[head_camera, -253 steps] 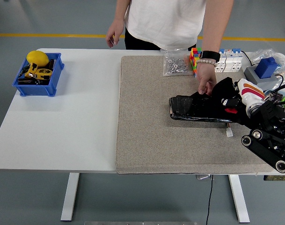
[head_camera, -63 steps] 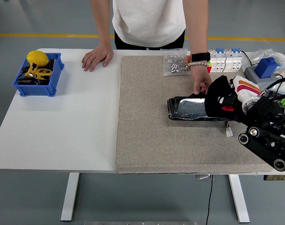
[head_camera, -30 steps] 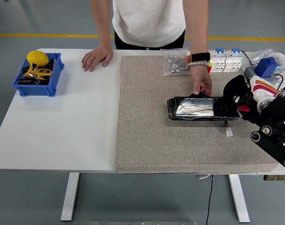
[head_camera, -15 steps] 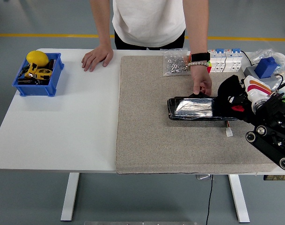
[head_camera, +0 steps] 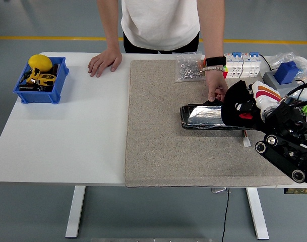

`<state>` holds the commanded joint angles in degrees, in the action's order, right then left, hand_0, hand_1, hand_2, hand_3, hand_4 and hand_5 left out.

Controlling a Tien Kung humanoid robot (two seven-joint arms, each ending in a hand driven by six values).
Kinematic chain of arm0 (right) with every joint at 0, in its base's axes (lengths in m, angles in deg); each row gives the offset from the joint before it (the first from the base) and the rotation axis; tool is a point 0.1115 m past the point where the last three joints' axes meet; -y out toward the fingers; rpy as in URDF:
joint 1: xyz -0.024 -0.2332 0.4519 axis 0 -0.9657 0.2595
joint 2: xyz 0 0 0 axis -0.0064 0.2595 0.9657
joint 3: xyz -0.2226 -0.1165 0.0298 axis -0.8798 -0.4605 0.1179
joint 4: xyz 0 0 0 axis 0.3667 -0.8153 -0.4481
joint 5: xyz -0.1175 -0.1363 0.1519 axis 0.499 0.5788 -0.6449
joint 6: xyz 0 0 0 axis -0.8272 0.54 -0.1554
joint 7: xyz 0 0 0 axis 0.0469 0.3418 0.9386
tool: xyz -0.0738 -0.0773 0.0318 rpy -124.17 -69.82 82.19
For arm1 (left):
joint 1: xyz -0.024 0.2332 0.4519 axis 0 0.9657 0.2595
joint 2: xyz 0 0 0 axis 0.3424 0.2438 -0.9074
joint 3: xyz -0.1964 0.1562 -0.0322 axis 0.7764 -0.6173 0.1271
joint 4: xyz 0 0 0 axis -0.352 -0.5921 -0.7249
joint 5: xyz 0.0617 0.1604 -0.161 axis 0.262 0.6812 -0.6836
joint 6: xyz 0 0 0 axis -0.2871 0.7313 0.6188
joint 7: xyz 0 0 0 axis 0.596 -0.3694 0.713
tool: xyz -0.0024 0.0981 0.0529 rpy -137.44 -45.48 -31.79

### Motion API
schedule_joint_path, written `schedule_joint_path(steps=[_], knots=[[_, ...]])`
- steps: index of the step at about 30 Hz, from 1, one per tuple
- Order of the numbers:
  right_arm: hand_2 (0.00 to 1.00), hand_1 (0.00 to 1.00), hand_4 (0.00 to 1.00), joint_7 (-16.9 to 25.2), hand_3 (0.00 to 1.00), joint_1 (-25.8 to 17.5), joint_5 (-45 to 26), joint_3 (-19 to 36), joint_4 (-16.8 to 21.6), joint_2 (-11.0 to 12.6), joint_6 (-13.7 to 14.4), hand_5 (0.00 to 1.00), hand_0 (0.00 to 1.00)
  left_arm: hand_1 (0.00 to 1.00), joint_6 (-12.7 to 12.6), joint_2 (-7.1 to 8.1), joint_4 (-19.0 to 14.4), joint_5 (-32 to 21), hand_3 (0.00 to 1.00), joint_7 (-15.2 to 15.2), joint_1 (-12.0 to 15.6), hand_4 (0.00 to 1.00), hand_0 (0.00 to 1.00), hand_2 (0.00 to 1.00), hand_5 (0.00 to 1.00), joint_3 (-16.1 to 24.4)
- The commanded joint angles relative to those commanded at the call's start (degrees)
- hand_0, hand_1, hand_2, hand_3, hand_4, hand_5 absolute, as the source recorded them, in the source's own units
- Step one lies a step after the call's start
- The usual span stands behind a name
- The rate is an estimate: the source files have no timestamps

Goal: Pick the rag up,wipe the panel,place it on the desk

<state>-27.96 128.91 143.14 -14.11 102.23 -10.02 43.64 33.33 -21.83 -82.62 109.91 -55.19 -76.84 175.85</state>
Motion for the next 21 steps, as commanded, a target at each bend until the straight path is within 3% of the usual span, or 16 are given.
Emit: schedule_joint_path(steps=[21], knots=[[0.340,0.292,0.730,-0.85,0.364,0.83,0.37,-2.63,2.69,-2.53,-0.69,0.002,0.248,0.729,0.00,0.20,0.00,-0.16,0.606,-0.02,0.01,0.673,0.686,0.731,0.626,-0.26]])
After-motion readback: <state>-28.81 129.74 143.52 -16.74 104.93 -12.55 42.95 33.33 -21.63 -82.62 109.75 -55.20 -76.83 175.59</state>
